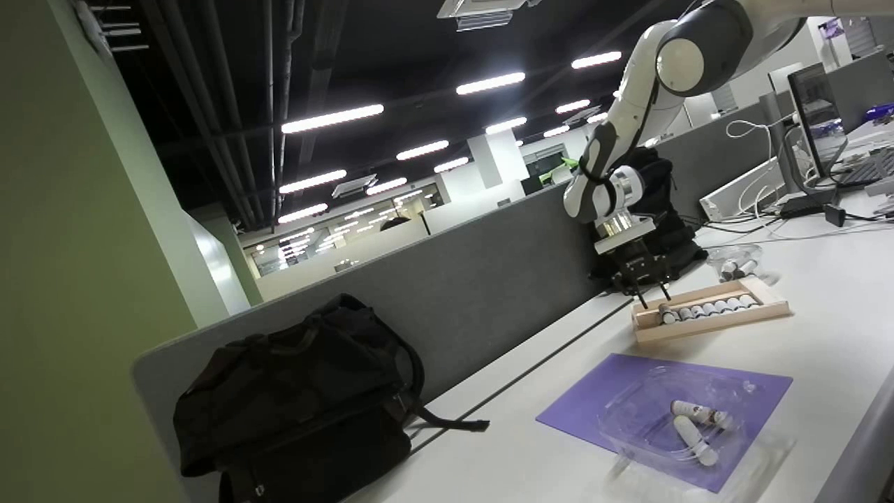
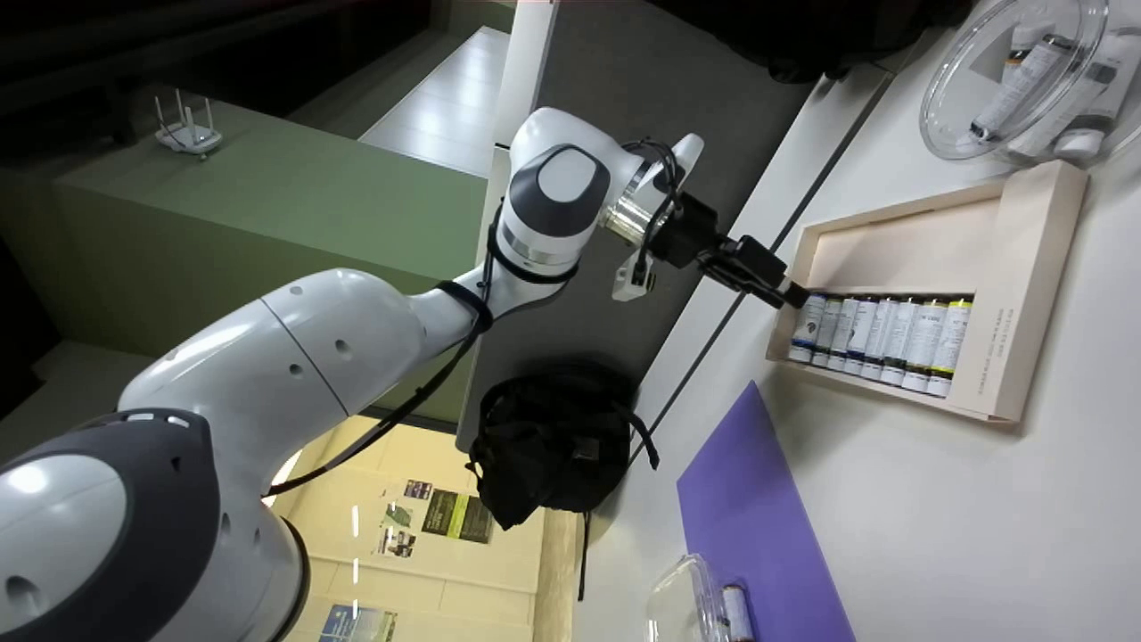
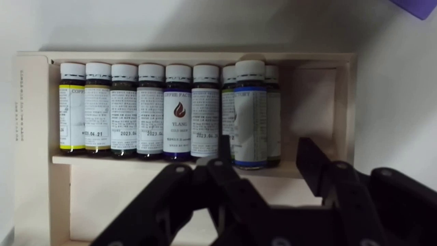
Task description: Take one bottle from the box from and place it on the table
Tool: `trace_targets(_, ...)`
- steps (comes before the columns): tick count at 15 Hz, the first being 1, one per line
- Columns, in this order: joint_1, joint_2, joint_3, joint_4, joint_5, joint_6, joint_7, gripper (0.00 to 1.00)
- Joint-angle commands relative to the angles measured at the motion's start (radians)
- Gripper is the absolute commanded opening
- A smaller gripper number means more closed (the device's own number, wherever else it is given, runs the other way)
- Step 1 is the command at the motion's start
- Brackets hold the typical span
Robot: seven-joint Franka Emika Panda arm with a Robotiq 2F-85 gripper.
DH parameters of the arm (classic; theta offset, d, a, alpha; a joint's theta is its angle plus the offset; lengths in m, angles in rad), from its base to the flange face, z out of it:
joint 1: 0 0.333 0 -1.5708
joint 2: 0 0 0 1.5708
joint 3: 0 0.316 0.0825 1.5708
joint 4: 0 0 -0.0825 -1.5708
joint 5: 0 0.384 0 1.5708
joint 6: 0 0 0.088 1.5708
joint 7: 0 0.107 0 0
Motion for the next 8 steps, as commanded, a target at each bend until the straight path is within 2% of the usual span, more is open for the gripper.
trace_targets(1,-0.01,0.005,0.006,0.011,-0.009,-0.049,-0.005,0.84)
trace_targets(2,-0.009,0.008,0.006,0.013,-0.008,-0.055,-0.006,0.9)
trace_targets(3,-0.006,0.011,0.003,0.012,-0.012,-0.048,-0.009,0.47)
trace_targets(4,-0.004,0.014,0.001,0.012,-0.014,-0.042,-0.009,0.53)
trace_targets(5,-0.002,0.017,0.0,0.011,-0.016,-0.037,-0.008,0.53)
trace_targets(8,-0.001,0.03,0.001,0.015,-0.018,-0.041,-0.01,0.3)
